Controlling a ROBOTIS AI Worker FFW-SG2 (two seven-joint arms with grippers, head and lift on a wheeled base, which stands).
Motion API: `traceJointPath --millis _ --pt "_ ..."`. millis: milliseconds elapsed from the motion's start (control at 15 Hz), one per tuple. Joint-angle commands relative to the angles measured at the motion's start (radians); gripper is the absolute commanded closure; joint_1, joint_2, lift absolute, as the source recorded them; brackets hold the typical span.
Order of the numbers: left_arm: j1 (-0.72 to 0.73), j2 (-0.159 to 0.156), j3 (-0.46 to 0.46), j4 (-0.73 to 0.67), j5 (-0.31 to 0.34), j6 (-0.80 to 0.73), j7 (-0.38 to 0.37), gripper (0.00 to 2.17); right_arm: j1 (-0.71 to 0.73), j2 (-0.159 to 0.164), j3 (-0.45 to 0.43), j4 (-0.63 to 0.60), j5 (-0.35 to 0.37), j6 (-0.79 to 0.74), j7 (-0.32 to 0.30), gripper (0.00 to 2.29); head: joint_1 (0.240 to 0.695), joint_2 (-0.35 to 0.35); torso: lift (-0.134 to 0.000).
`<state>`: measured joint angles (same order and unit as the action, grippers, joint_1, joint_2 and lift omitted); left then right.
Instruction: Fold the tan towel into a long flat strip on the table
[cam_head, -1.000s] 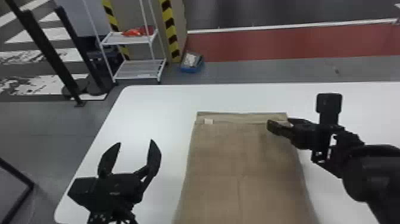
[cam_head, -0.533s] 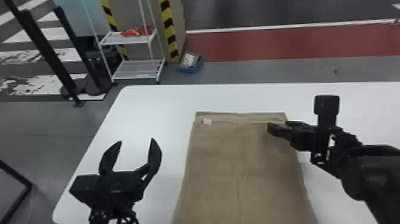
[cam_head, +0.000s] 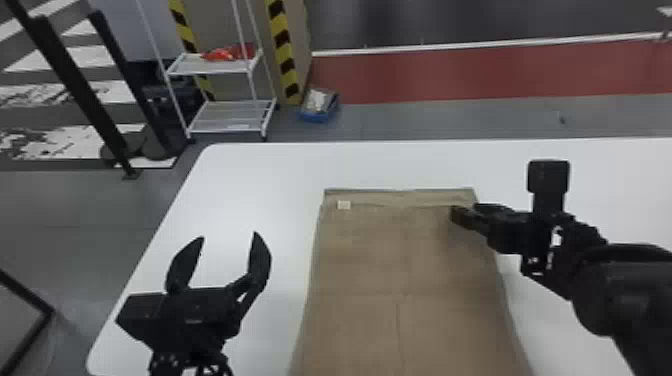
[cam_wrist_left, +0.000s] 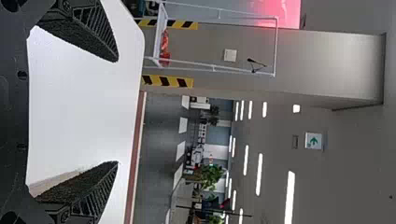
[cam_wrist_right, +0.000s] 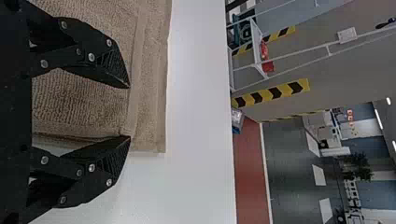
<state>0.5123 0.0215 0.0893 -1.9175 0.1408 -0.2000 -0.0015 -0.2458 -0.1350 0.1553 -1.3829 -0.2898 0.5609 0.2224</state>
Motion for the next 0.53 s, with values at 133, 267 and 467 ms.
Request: traceJointPath --millis 133,267,467 --pt "0.000 0.000 0.000 0.000 -0.001 0.000 0.000 0.09 0.006 0.000 0.001 -0.013 -0.005 0.000 -0.001 0.59 0.695 0.156 -0.123" --pt "0.002 0.000 0.000 -0.002 -0.001 0.000 0.000 0.09 0.005 0.003 0.000 -0.013 -0.003 -0.003 0.000 0.59 0.695 0.158 -0.123" --pt "0.002 0.002 0.000 -0.002 -0.001 0.000 0.000 0.09 -0.003 0.005 0.001 -0.013 0.000 -0.003 0.003 0.68 0.695 0.160 -0.123"
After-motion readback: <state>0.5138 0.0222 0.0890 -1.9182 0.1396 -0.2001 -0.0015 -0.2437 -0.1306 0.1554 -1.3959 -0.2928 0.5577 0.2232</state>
